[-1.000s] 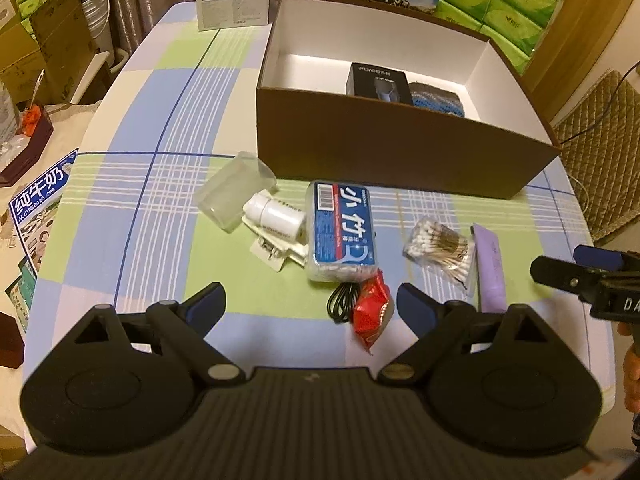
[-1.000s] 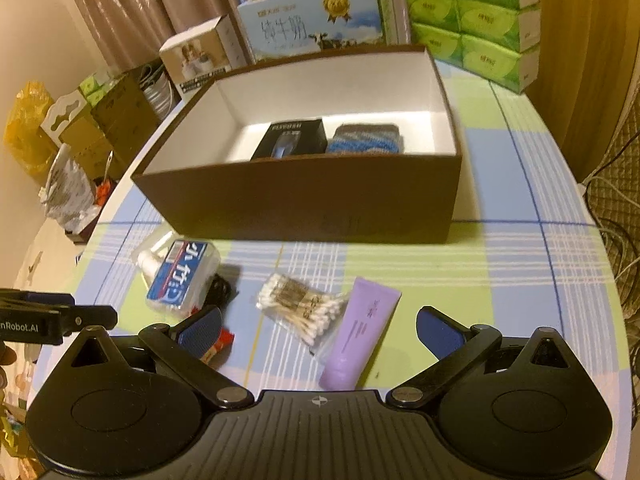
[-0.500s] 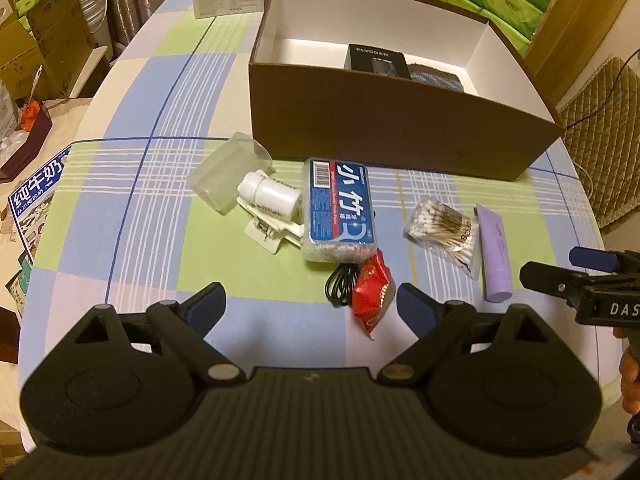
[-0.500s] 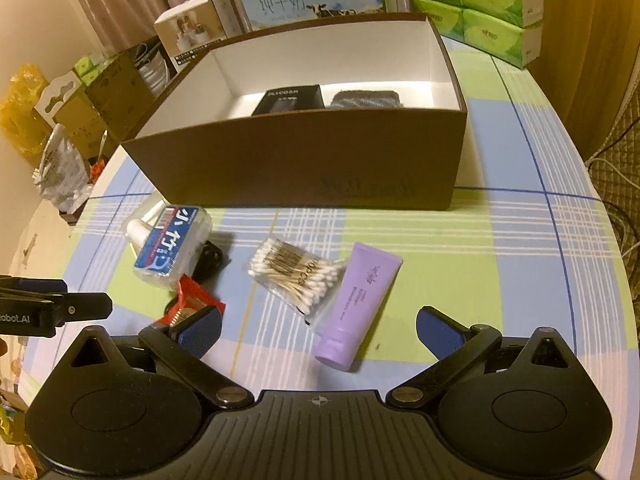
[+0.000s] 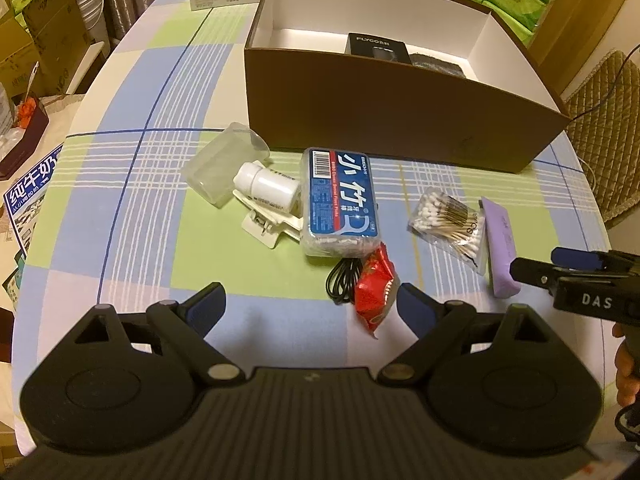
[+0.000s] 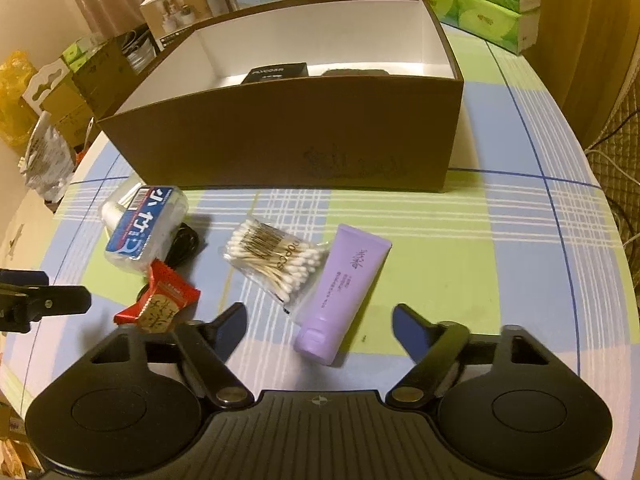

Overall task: Organize objects
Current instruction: 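Grasp the purple tube with the right tool while the left tool grasps the blue floss pack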

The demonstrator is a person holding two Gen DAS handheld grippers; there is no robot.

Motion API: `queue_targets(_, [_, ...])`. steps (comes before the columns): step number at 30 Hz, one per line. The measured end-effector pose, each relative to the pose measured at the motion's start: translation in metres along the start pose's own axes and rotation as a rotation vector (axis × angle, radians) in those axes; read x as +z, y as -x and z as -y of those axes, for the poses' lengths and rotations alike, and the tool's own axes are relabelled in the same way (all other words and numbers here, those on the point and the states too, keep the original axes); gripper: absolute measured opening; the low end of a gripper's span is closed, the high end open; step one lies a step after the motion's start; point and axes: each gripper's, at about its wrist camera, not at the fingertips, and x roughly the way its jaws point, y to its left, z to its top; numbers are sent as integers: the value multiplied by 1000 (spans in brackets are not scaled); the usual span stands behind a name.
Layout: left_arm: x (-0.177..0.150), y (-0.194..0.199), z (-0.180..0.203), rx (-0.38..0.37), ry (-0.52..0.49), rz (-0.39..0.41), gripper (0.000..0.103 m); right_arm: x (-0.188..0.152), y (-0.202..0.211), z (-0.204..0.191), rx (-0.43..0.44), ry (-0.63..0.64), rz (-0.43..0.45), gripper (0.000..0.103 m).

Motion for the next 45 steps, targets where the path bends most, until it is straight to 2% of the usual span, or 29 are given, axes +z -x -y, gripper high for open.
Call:
queue_targets(4, [2, -3, -2, 2, 1, 9, 90, 0, -8, 4, -11, -12, -4, 54])
queue_targets(6, [3, -4, -3, 0, 2, 17, 90, 1, -13, 5, -20, -20, -9, 51])
queue_targets(18, [13, -18, 5, -22, -16, 97, 90, -4, -37, 13, -34, -34, -30, 44])
queue_targets(21, [17, -26, 8, -9, -25, 108, 89, -6, -38, 18, -45, -34, -31, 30])
queue_targets(26, [25, -42, 15, 11, -33, 88, 85, -5, -35, 30, -57, -51, -29, 29])
queue_targets(31, [30, -58, 25, 33, -59, 61, 71, -2, -34, 42, -53, -76, -33, 29])
queue_targets(38, [39, -74, 29, 80, -53, 48, 67, 1, -32, 47, -33, -81, -37, 29])
queue_targets(42, [43, -79, 28, 80, -48, 48, 54, 4, -35, 45, -29, -64, -34, 33])
queue_targets(45, [43, -78, 27, 79, -53, 51, 54, 7, -38, 42, -42, -37, -30, 36])
